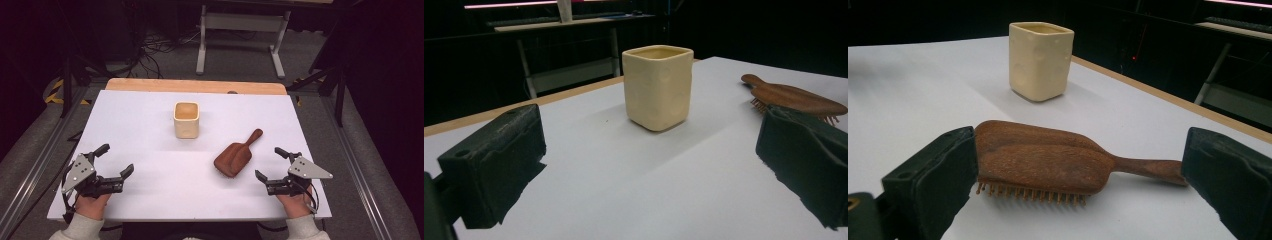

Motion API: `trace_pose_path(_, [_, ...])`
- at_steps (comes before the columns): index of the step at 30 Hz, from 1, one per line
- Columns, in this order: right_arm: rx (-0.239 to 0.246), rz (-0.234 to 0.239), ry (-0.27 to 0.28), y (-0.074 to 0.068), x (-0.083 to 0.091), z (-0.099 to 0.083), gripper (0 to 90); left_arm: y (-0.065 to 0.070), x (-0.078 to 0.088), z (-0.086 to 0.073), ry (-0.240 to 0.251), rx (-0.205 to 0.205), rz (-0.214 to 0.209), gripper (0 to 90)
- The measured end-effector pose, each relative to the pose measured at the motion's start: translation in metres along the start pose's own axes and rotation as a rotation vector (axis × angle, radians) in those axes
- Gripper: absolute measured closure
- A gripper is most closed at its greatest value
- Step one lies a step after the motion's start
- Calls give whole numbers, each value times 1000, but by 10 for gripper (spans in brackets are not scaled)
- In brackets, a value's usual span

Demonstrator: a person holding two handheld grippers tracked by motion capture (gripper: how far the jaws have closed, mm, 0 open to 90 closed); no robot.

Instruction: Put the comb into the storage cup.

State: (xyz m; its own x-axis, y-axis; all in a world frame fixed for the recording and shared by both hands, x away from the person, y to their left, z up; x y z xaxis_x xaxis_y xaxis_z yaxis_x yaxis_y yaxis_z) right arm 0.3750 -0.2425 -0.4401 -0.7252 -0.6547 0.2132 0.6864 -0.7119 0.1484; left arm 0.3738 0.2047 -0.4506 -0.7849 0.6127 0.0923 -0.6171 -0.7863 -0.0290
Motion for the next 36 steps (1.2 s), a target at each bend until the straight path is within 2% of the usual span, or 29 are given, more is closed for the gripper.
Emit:
trace_pose_path(5, [-13, -3, 0, 1, 2, 0, 26, -1, 1, 1, -26, -2, 10, 10])
trace_pose_path(9, [-8, 1, -6, 0, 1, 0, 26, -3, 1, 1, -26, 6, 10, 10])
trace_pose_path(13, [0, 13, -23, -1, -2, 0, 32, -5, 0, -1, -54, -10, 21, 19])
trace_pose_path(15, [5, 41, -44, -2, -4, 1, 90, -6, -1, -1, -77, -2, 35, 19])
trace_pose_path(16, [16, 36, -52, -2, -5, 2, 98, -7, -1, -2, -87, -8, 37, 19])
trace_pose_path(19, [12, 52, -59, 0, -6, 6, 151, -6, -2, -2, -88, 0, 33, 18])
trace_pose_path(20, [-4, 71, -64, 2, -10, 11, 167, -6, -1, 0, -84, -12, 25, 19])
trace_pose_path(23, [-10, 92, -89, 4, -17, 17, 164, -5, -1, 0, -84, -24, 23, 19])
trace_pose_path(28, [17, 117, -125, 3, -31, 28, 170, -5, -1, 0, -81, -32, 22, 19])
trace_pose_path(36, [29, 137, -152, 9, -50, 46, 146, -6, -1, 1, -81, -32, 25, 19])
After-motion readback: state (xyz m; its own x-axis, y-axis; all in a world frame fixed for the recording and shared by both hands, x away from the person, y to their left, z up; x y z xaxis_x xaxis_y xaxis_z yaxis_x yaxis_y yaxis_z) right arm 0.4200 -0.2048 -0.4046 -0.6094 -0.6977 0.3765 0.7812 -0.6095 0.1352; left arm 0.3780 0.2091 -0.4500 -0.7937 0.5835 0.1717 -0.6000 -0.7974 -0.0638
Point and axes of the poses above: each handheld gripper's, and its own axes: x roughly backward along the jaws, z roughly out of its top, y roughly to its right, the point moved 8 cm from there along -x, roughly forward along the jaws, and after that the axes turned 3 degrees about y, right-handed, at the moved point
